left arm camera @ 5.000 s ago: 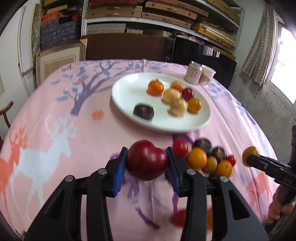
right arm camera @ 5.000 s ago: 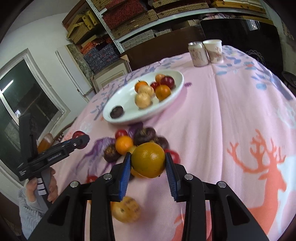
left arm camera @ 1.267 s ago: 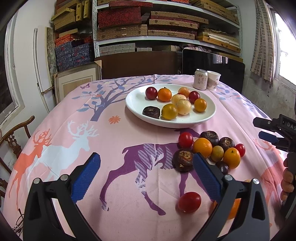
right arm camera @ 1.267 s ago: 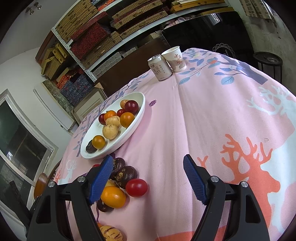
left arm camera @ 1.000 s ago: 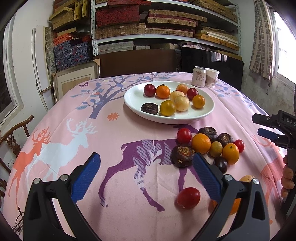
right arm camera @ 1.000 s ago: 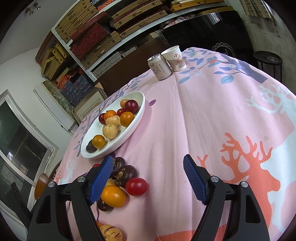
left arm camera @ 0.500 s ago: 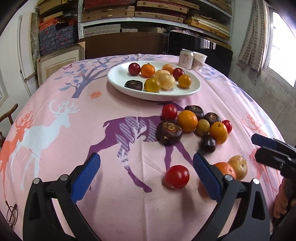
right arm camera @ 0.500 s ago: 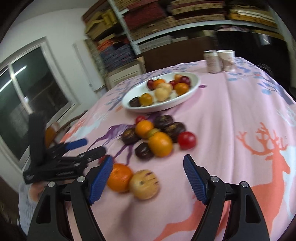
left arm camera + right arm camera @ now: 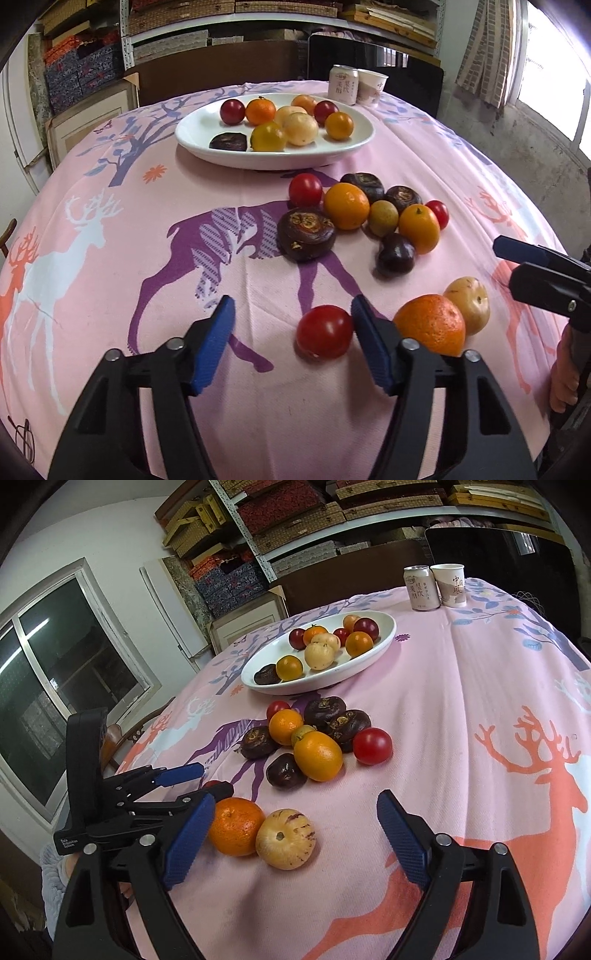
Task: Organize fruits
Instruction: 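Grasp a small red tomato with the left gripper while the right grasps a pale speckled pear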
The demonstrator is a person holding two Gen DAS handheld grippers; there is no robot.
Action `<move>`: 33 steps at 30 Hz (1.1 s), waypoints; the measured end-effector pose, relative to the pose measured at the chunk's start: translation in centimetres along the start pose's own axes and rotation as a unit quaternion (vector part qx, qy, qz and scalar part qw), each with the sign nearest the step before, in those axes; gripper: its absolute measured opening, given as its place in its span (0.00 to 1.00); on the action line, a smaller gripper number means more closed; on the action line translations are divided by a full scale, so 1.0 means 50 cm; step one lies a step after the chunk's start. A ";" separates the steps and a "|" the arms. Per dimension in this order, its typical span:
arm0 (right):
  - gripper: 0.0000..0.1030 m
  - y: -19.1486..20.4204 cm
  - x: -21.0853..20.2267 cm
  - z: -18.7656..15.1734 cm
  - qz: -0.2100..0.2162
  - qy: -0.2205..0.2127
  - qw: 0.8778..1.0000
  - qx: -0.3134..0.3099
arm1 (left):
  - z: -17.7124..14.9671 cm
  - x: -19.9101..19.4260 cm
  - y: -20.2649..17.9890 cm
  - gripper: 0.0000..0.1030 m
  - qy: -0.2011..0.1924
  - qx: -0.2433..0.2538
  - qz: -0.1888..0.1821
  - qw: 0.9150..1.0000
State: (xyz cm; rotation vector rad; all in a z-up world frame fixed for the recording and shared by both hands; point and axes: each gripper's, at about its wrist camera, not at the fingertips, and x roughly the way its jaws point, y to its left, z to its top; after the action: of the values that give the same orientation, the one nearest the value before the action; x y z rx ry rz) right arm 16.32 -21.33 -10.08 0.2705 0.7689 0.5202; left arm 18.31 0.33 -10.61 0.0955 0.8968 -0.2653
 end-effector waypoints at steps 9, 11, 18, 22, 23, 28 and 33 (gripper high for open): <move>0.87 0.003 -0.002 -0.003 0.008 0.004 1.000 -0.003 | -0.003 0.010 -0.023 0.29 0.021 0.020 -0.040 0.999; 0.87 0.010 -0.001 -0.010 0.012 0.013 1.000 -0.011 | -0.004 0.008 -0.017 0.28 0.017 0.010 -0.041 0.999; 0.67 0.064 0.010 -0.042 -0.040 0.045 0.995 -0.083 | -0.004 0.001 -0.006 0.28 0.007 -0.003 -0.035 0.999; 0.47 0.041 0.015 -0.041 -0.043 0.055 0.996 -0.052 | -0.004 -0.001 -0.005 0.28 0.007 -0.006 -0.035 0.999; 0.47 0.039 0.015 -0.042 -0.043 0.054 0.996 -0.048 | -0.003 -0.001 -0.004 0.28 0.007 -0.007 -0.036 0.999; 0.47 0.051 0.034 -0.044 -0.059 0.073 0.994 -0.063 | -0.004 -0.001 -0.009 0.28 0.008 0.000 -0.032 0.999; 0.40 0.045 0.036 -0.042 -0.050 0.077 0.994 -0.054 | -0.003 -0.001 -0.010 0.28 0.006 0.004 -0.028 1.000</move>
State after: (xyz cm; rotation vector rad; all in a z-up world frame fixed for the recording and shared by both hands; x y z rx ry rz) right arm 15.10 -18.39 -11.67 0.0914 0.8952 0.4898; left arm 18.01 -0.12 -10.64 0.0792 0.9120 -0.3210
